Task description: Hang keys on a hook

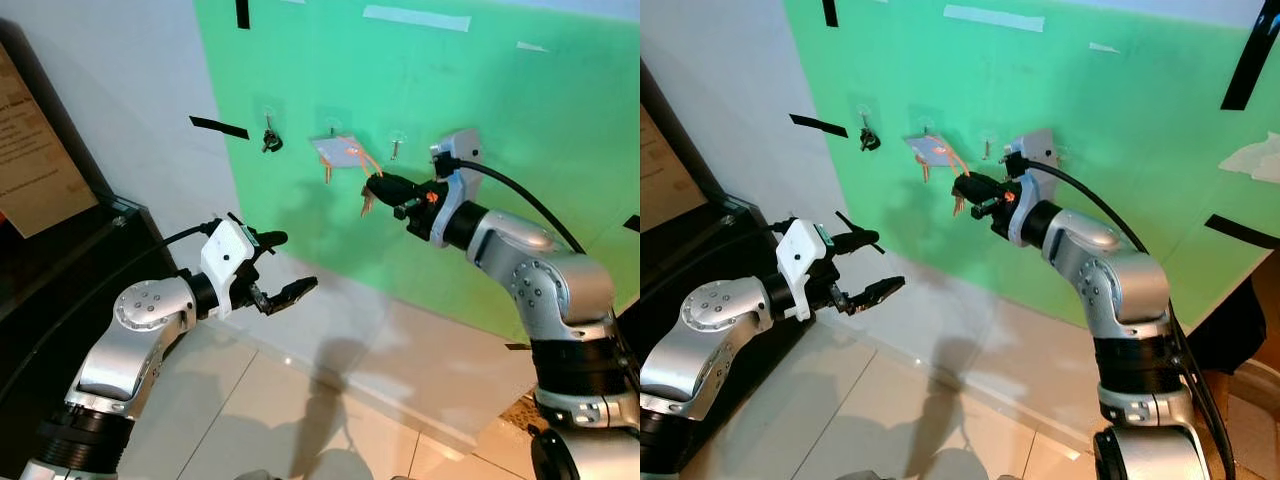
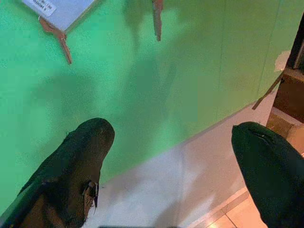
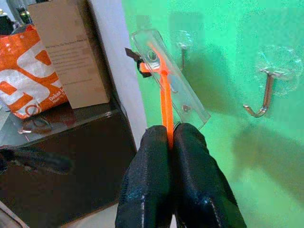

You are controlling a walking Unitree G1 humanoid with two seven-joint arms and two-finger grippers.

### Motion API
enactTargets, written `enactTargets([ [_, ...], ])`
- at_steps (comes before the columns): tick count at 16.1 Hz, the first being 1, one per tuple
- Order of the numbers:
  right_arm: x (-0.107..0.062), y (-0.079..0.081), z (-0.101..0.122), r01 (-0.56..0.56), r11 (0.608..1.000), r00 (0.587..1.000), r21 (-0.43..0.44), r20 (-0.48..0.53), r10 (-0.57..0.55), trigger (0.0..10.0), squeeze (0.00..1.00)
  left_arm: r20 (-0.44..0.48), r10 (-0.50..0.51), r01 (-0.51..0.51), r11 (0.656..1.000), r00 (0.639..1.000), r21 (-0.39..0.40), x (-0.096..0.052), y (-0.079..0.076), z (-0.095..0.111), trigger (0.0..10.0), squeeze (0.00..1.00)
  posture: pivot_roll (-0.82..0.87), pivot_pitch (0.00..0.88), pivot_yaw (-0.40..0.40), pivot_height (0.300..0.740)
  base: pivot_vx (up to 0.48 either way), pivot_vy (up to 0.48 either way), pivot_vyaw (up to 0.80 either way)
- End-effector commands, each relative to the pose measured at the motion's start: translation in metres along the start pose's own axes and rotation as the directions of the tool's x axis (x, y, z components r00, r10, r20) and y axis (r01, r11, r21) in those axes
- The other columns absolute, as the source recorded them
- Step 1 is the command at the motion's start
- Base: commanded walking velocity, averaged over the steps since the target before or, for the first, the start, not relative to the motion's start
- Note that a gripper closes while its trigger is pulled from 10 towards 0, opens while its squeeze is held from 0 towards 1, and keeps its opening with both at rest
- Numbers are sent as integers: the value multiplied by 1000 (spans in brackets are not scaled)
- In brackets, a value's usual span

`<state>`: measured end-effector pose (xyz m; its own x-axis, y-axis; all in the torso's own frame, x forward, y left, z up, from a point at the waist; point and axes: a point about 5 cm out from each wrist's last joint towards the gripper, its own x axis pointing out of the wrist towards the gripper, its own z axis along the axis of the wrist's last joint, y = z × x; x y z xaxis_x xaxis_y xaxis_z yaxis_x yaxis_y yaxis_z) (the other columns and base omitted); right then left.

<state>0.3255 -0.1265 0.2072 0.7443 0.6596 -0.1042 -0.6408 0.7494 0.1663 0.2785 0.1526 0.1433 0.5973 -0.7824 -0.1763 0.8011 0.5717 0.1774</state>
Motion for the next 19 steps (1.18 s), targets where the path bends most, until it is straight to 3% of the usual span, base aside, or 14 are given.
enactTargets([
  [1,0,-1,6,3,1000,1000,6,21,-4,10000,0,-7,-11,11,1000,1000,10,-1,-2,1,10000,0,-54,0,40,740,0,0,0],
  [11,6,-18,15,95,995,994,43,56,-97,10000,0,21,-30,29,1000,999,7,0,-7,7,10000,0,-51,0,28,740,0,0,0],
  [19,7,-24,-5,110,980,994,165,-18,-108,10000,0,20,-37,37,999,999,6,2,-7,4,10000,0,-53,0,26,740,0,0,0],
])
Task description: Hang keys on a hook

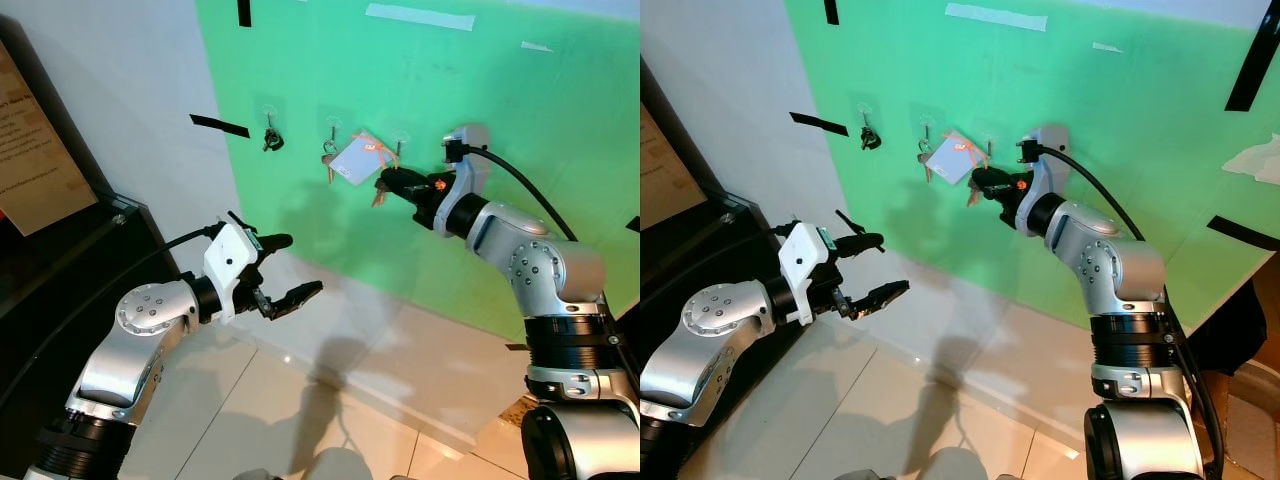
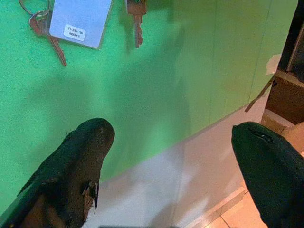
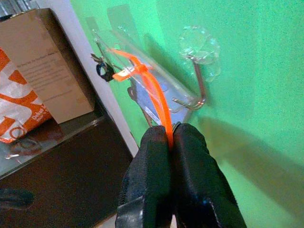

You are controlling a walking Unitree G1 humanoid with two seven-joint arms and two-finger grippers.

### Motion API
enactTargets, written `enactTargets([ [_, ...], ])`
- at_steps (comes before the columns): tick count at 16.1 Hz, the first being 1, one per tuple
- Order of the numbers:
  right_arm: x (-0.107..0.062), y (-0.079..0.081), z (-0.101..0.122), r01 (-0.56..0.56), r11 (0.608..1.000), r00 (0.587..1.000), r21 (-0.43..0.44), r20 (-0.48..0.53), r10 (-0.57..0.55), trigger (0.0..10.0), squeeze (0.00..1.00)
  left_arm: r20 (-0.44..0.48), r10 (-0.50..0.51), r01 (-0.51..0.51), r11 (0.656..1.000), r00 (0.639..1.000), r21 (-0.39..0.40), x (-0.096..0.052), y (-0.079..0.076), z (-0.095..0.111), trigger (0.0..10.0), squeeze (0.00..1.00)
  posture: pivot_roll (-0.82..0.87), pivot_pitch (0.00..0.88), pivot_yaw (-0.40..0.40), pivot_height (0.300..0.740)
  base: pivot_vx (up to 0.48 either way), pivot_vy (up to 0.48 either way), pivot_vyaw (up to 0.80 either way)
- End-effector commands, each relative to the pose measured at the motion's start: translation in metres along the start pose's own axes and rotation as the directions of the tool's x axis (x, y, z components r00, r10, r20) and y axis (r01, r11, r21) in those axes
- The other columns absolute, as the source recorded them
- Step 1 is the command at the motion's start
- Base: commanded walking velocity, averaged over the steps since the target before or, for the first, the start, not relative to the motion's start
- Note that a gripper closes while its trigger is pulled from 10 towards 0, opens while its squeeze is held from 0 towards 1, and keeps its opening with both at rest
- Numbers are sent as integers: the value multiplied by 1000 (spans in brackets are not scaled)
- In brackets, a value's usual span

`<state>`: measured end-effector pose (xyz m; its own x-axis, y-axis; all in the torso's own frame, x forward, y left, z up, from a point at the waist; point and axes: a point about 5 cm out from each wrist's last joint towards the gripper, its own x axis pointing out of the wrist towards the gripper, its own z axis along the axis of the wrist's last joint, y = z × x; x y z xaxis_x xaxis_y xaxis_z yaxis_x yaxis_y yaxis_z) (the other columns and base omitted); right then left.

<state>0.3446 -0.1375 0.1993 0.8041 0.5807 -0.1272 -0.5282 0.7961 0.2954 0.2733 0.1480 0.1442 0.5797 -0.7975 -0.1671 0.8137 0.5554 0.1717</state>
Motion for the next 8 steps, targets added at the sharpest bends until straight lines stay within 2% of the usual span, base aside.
enactTargets([
  [1,0,-2,-2,4,1000,1000,28,-14,-4,10000,0,6,-15,15,1000,1000,7,2,0,1,10000,0,-53,0,27,740,0,0,0],
  [8,0,1,-11,-7,1000,997,11,-73,8,10000,0,5,-15,15,1000,1000,3,2,1,-3,10000,0,-53,0,26,740,0,0,0],
])
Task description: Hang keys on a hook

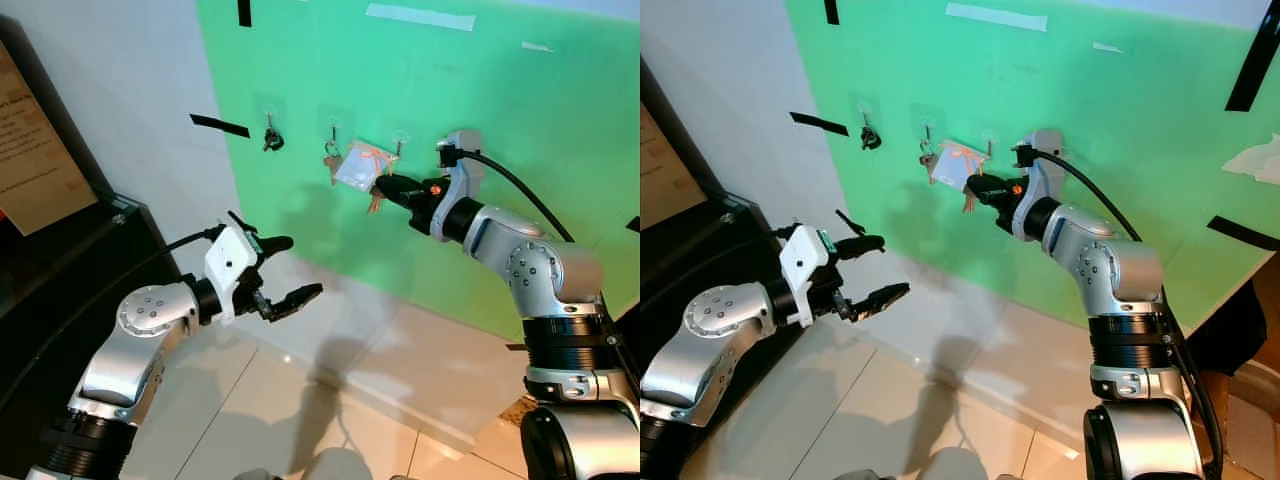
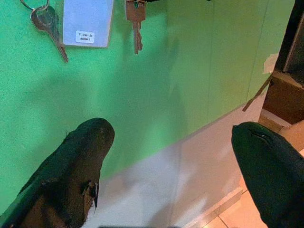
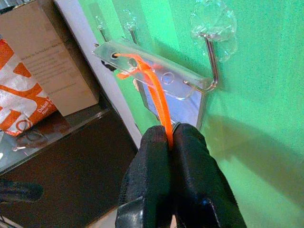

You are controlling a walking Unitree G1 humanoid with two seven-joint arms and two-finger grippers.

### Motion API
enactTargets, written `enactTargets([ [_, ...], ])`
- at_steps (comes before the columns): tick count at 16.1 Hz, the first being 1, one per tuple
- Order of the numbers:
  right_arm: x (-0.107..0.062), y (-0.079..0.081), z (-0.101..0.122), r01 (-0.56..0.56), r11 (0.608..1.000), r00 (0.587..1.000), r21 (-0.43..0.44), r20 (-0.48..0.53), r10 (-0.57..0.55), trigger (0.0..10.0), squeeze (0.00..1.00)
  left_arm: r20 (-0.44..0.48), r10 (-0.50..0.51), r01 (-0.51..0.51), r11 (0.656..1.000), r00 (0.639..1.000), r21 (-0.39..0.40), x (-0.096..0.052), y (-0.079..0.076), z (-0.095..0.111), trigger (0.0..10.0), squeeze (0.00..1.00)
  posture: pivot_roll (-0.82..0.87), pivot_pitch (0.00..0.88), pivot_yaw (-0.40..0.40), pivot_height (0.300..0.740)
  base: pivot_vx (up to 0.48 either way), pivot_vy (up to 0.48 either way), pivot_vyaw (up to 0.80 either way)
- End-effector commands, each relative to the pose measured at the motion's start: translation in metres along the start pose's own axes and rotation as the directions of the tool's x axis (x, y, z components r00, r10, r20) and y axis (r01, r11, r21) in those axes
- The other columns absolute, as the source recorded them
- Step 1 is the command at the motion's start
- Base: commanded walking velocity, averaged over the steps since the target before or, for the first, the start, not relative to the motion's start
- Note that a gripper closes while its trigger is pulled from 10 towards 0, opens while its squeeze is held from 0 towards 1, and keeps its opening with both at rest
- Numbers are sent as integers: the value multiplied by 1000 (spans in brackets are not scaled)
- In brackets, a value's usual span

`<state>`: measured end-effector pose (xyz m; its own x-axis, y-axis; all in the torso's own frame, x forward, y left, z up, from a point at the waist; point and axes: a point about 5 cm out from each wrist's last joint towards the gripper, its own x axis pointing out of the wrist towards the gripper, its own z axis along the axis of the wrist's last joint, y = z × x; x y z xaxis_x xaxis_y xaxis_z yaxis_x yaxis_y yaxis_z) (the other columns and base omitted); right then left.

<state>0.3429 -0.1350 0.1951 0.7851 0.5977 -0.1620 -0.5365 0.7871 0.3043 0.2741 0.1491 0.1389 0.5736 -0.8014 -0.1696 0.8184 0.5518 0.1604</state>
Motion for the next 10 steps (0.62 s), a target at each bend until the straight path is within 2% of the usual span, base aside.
enactTargets([
  [1,-1,-2,-7,11,1000,999,-1,-38,-11,10000,0,6,-8,8,1000,1000,13,2,1,3,10000,0,-54,0,27,740,0,0,0],
  [6,-2,-6,-21,55,997,992,-51,-109,-61,10000,0,10,-15,15,1000,1000,16,4,1,4,10000,0,-61,0,34,740,0,0,0],
  [10,-3,-5,-20,54,997,993,-59,-99,-60,10000,0,10,-18,18,1000,1000,18,5,1,4,10000,0,-64,0,38,740,0,0,0],
])
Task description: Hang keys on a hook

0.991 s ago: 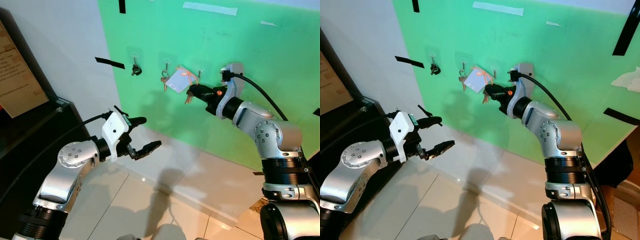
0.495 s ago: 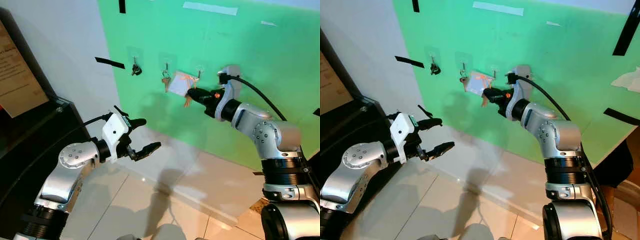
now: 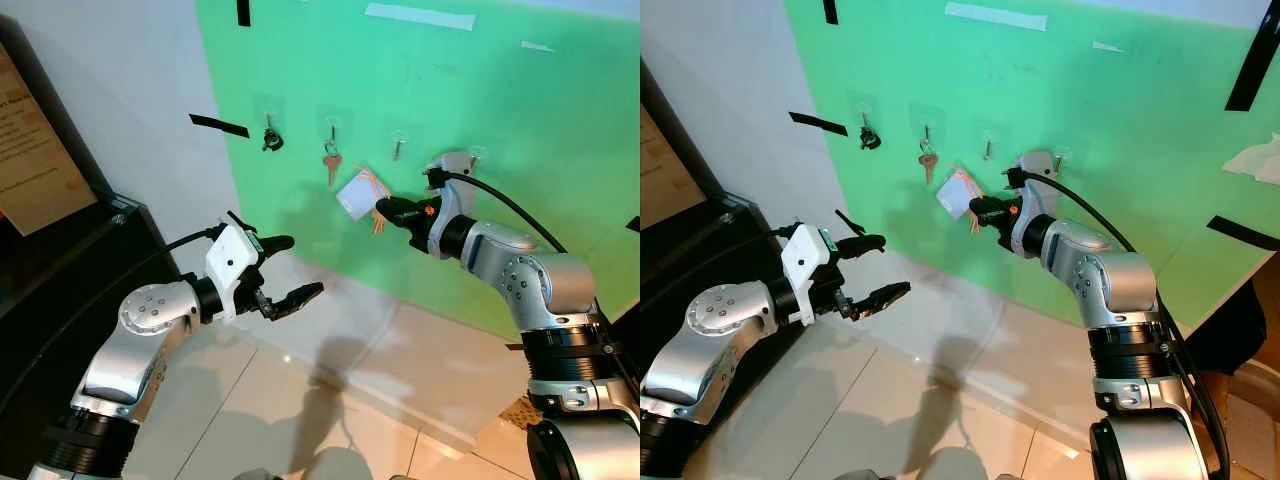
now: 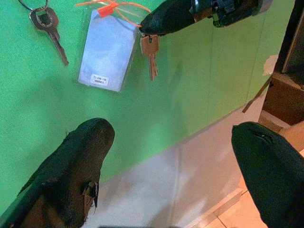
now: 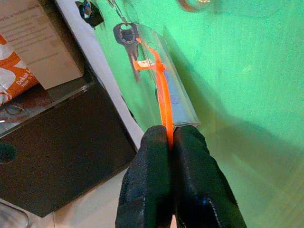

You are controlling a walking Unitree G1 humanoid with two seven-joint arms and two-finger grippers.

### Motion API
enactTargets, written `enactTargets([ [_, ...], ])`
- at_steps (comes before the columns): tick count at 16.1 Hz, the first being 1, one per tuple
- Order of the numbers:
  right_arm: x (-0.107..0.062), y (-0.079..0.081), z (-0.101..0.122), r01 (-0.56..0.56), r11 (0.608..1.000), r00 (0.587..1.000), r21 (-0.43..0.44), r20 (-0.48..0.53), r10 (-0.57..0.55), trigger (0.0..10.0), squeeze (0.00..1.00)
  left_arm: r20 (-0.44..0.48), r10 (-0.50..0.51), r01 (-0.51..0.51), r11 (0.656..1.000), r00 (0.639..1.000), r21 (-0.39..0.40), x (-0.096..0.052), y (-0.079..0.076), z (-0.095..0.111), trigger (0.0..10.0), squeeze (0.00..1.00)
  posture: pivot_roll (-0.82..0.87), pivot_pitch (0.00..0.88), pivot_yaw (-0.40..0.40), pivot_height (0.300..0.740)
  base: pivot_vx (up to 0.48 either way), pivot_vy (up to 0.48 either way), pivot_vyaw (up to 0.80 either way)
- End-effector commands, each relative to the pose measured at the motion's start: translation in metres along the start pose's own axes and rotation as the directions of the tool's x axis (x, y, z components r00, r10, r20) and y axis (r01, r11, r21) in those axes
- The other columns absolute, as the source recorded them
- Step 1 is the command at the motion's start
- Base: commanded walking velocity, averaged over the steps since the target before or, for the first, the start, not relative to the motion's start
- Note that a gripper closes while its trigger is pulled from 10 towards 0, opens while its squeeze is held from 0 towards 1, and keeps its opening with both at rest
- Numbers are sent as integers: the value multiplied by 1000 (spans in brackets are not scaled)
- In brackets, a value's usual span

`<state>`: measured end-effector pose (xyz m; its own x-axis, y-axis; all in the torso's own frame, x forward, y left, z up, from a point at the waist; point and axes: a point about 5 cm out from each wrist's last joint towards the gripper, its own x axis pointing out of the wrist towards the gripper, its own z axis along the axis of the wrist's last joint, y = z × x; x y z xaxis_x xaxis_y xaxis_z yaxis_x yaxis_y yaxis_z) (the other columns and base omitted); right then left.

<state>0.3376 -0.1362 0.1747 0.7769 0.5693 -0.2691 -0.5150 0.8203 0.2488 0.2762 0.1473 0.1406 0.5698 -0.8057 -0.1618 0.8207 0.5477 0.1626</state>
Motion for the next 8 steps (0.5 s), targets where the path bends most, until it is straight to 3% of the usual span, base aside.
enactTargets([
  [1,-1,-1,1,10,1000,1000,-13,1,-10,10000,0,2,-14,14,1000,1000,15,3,1,2,10000,0,-64,0,38,740,0,0,0],
  [4,-2,0,5,-1,1000,1000,-23,30,2,10000,0,2,-14,14,1000,1000,17,3,1,2,10000,0,-63,0,39,740,0,0,0],
  [8,-14,7,16,-80,986,995,-143,43,87,10000,0,2,-16,16,1000,1000,19,3,1,3,10000,0,-64,0,42,740,0,0,0],
])
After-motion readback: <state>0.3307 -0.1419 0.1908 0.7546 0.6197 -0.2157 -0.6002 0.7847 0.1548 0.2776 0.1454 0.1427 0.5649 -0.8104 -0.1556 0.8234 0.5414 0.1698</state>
